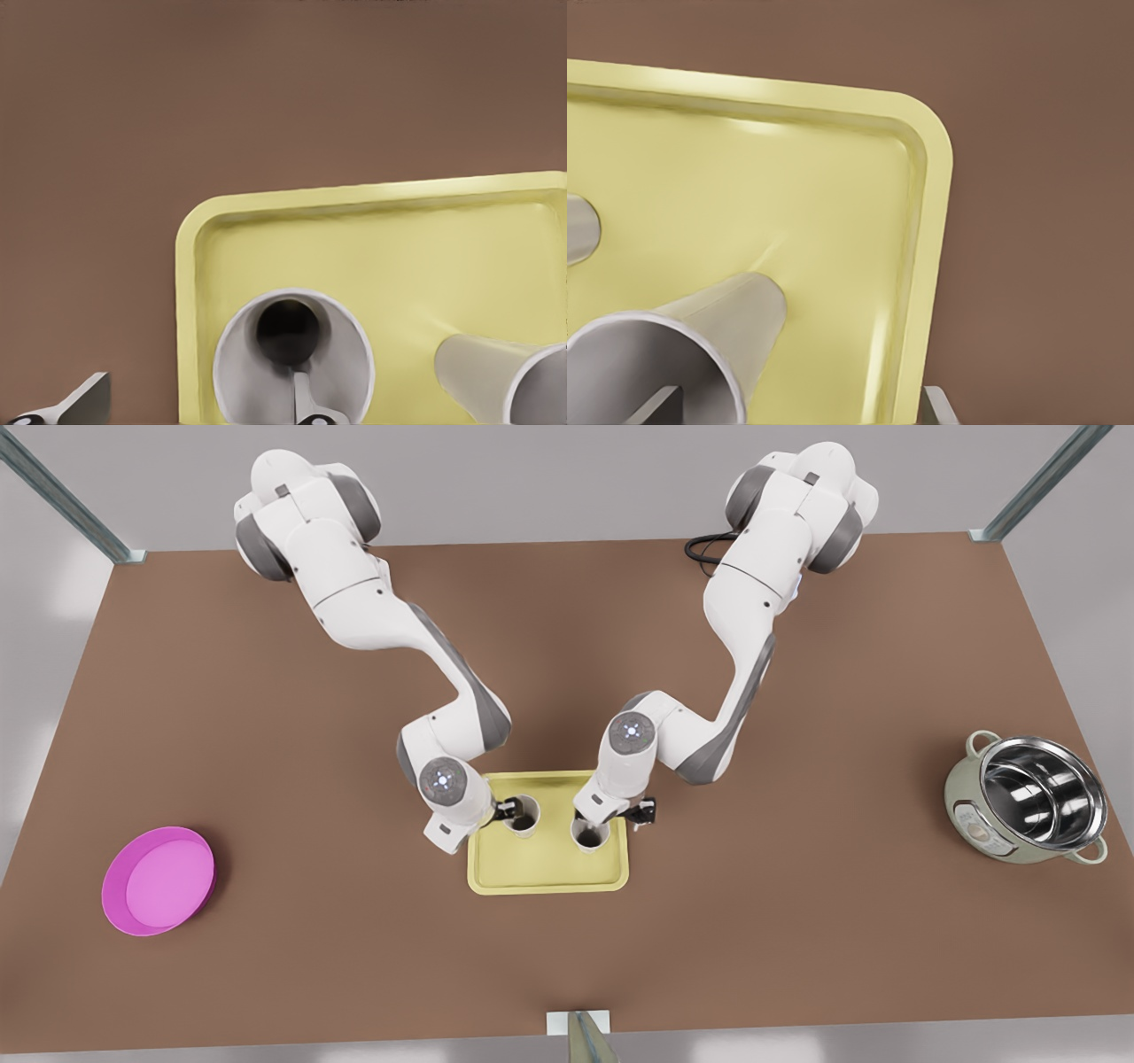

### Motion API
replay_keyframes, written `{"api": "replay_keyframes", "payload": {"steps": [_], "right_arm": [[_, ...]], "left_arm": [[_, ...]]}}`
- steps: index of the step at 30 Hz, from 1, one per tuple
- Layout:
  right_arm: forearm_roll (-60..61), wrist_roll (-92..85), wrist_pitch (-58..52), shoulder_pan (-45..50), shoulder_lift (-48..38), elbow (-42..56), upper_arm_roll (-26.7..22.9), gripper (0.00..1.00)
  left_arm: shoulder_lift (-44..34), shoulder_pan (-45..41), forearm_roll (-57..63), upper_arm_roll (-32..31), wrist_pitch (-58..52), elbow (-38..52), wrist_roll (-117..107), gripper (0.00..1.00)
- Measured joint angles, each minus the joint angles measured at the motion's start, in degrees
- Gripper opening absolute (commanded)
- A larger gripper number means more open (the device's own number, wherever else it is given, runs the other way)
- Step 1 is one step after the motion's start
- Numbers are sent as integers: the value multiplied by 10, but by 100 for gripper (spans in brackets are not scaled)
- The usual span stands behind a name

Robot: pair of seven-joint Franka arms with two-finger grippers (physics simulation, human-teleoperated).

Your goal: Use the left arm to pick up the white IKEA cup from the tray and place it on the middle-left position; use the right arm to pick up the white IKEA cup from the tray and place it on the middle-right position

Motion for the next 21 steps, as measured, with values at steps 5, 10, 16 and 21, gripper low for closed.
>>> {"api": "replay_keyframes", "payload": {"steps": [5, 10, 16, 21], "right_arm": [[0, 23, 17, 1, 6, -2, 1, 100], [2, 41, 33, 12, 15, -5, 2, 89], [3, 54, 47, 15, 22, -5, 2, 40], [2, 64, 58, 22, 20, -5, 2, 36]], "left_arm": [[0, 0, 1, 0, 10, -20, -25, 100], [9, -6, 1, 0, 25, -24, -46, 100], [22, -8, 5, 0, 45, -21, -66, 69], [21, -4, 4, 1, 52, -15, -78, 38]]}}
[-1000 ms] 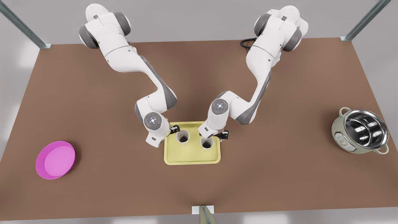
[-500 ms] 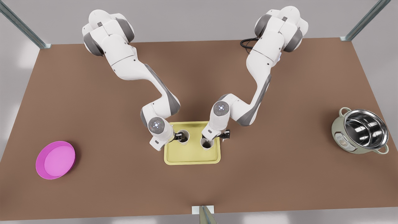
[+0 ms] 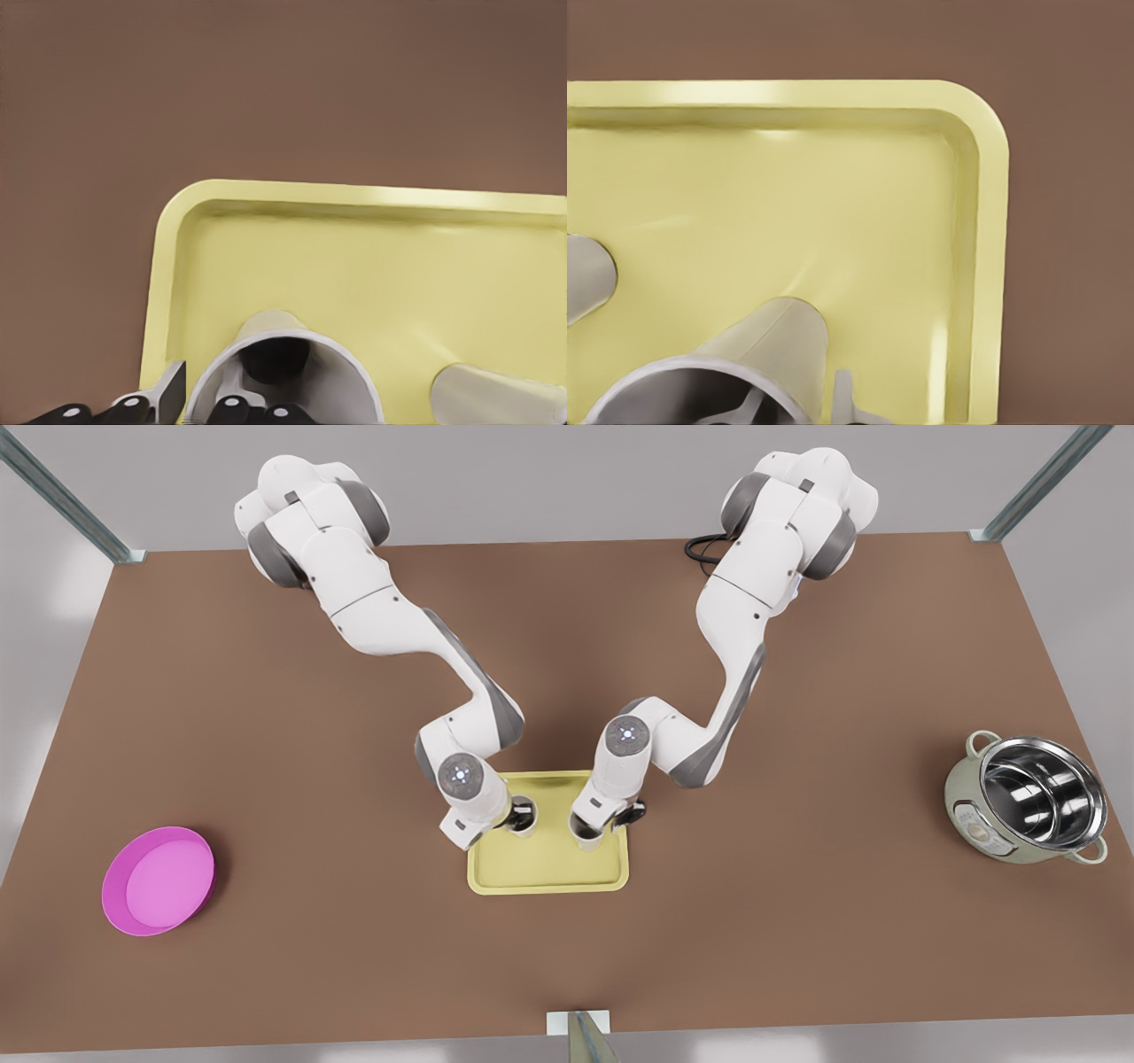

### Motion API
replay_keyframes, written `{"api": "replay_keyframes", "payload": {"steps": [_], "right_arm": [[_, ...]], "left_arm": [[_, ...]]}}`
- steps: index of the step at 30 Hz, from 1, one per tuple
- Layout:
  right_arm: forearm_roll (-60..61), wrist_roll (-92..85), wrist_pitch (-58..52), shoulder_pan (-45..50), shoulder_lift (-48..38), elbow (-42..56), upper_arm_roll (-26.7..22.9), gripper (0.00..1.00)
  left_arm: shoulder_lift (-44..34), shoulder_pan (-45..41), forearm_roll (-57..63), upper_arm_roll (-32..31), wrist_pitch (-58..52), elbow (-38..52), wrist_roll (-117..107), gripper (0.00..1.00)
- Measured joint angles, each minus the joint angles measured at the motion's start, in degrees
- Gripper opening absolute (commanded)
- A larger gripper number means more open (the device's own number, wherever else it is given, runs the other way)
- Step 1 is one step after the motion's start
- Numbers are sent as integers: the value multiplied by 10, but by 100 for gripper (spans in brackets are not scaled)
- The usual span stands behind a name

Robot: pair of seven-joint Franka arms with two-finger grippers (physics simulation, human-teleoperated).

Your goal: Use the left arm to pick up the white IKEA cup from the tray and place it on the middle-left position; use the right arm to pick up the white IKEA cup from the tray and place it on the middle-right position

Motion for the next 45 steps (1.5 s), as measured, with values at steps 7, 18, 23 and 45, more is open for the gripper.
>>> {"api": "replay_keyframes", "payload": {"steps": [7, 18, 23, 45], "right_arm": [[0, 10, 6, 2, -1, 0, -1, 23], [6, 14, 7, 0, -22, -4, -2, 18], [5, 10, 4, -40, -76, -48, -7, 18], [-10, -82, 11, -112, -133, -180, -51, 94]], "left_arm": [[-1, 5, -3, 1, 2, 7, -14, 17], [-89, 119, -42, -2, -89, 5, 1, 15], [-74, 215, -46, 0, -115, 2, 63, 14], [-111, 226, -28, -9, -100, 25, 274, 100]]}}
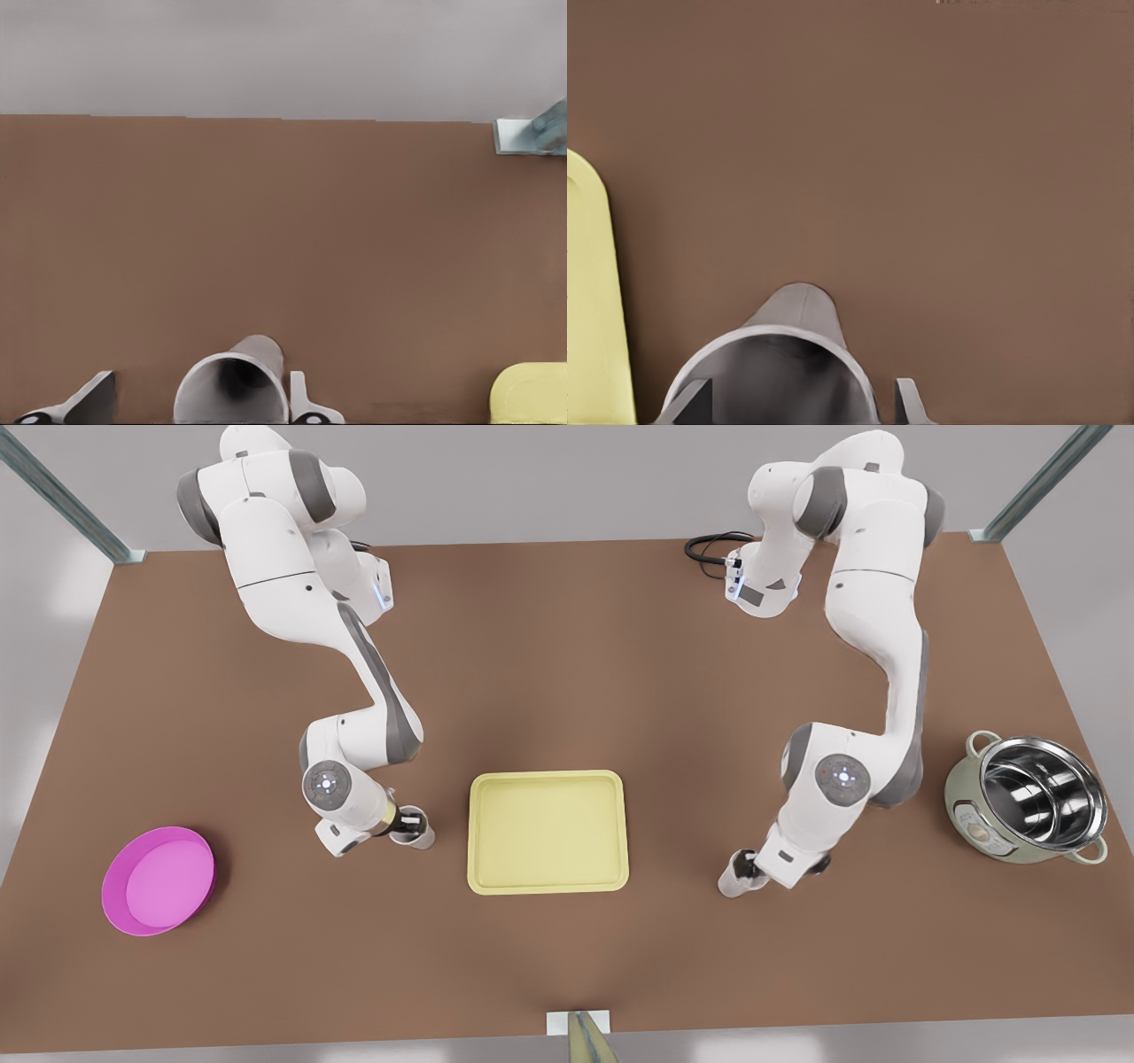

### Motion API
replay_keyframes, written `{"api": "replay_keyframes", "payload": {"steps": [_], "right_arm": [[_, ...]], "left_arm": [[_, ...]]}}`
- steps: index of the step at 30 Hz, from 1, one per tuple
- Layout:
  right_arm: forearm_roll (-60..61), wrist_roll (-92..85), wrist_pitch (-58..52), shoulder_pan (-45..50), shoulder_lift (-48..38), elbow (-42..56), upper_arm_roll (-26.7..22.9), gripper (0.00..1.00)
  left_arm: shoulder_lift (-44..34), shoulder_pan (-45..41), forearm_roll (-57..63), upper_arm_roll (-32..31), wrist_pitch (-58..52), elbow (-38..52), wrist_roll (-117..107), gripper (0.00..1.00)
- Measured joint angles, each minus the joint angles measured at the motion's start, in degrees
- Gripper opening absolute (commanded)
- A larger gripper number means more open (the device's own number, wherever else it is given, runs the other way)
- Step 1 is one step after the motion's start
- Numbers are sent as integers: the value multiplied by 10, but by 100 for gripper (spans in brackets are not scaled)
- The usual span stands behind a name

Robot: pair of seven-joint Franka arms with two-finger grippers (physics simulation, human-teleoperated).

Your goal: Use the left arm to pick up the white IKEA cup from the tray and place it on the middle-left position; use the right arm to pick up the white IKEA cup from the tray and place it on the middle-right position

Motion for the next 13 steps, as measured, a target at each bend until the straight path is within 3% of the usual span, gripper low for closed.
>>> {"api": "replay_keyframes", "payload": {"steps": [2, 8, 13], "right_arm": [[2, -5, 1, 0, 0, 3, -1, 100], [5, -20, -54, 0, 1, 132, -29, 100], [5, -50, -200, -1, -65, 270, -129, 100]], "left_arm": [[-27, 0, 3, -11, -63, 25, 13, 100], [-60, 37, -49, -12, -205, 104, 49, 100], [-83, 42, -72, -12, -284, 116, 82, 100]]}}
